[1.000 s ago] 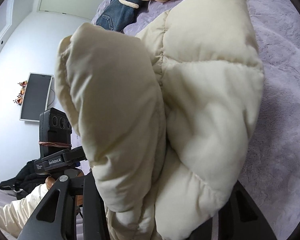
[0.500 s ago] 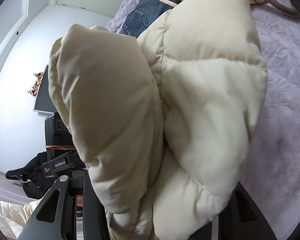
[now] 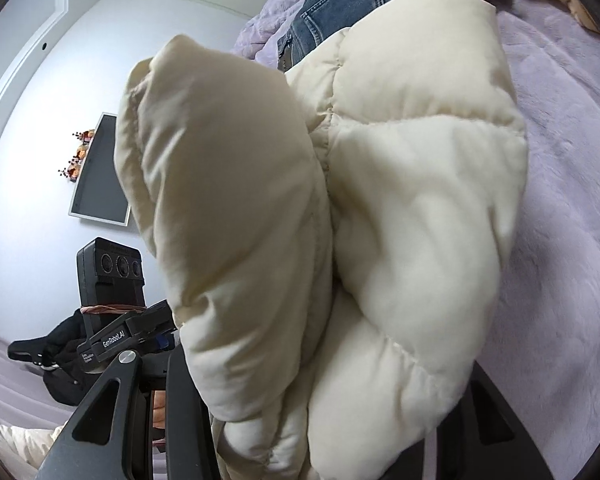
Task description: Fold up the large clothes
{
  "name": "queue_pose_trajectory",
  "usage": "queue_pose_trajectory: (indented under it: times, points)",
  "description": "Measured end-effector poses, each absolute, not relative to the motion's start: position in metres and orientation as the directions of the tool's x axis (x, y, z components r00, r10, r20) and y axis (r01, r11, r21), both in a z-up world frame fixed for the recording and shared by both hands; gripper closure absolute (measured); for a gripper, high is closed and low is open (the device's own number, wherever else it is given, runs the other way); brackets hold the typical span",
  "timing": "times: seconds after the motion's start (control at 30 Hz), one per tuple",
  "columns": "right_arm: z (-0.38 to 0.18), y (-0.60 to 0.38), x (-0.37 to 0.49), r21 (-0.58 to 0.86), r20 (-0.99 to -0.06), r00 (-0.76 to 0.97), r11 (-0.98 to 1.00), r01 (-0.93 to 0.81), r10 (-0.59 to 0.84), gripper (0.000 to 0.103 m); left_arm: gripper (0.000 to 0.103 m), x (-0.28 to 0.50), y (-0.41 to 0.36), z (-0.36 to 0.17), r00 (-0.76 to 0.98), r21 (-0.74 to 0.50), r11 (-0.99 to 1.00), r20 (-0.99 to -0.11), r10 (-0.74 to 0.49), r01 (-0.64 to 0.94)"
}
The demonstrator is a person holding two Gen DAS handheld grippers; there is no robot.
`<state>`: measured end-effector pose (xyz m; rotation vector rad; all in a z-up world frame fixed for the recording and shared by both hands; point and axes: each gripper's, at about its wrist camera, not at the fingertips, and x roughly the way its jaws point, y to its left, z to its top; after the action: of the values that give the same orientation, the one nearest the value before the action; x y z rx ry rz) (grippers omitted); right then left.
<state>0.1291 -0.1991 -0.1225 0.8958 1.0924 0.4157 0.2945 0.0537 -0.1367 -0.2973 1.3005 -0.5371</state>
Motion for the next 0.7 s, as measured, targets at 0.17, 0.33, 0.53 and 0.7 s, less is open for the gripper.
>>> queue_pose_trajectory:
  times: [0.17, 0.33, 0.53, 0.7]
  points:
    - [-0.154, -0.193, 0.151, 0.761, -0.633, 0.404, 0.625, 0.174, 0.66, 0.052, 0.013, 0.321, 0.039, -0.175, 0.175, -0.469, 0.867, -0.852, -0.494, 0.168]
    - [-0.171, -0.198, 0.153, 0.725, -0.683, 0.385, 0.64, 0.254, 0.621, 0.03, 0.004, 0.323, 0.031, -0.186, 0.172, -0.469, 0.867, -0.852, -0.495, 0.168]
    - [-0.134, -0.22, 0.153, 0.667, -0.738, 0.415, 0.668, 0.329, 0.532, 0.03, 0.004, 0.3, 0.034, -0.129, 0.292, -0.396, 0.882, -0.838, -0.462, 0.257]
    - [-0.085, -0.232, 0.11, 0.619, -0.765, 0.492, 0.687, 0.38, 0.416, 0.052, 0.004, 0.273, 0.063, -0.111, 0.344, -0.33, 0.905, -0.845, -0.411, 0.27]
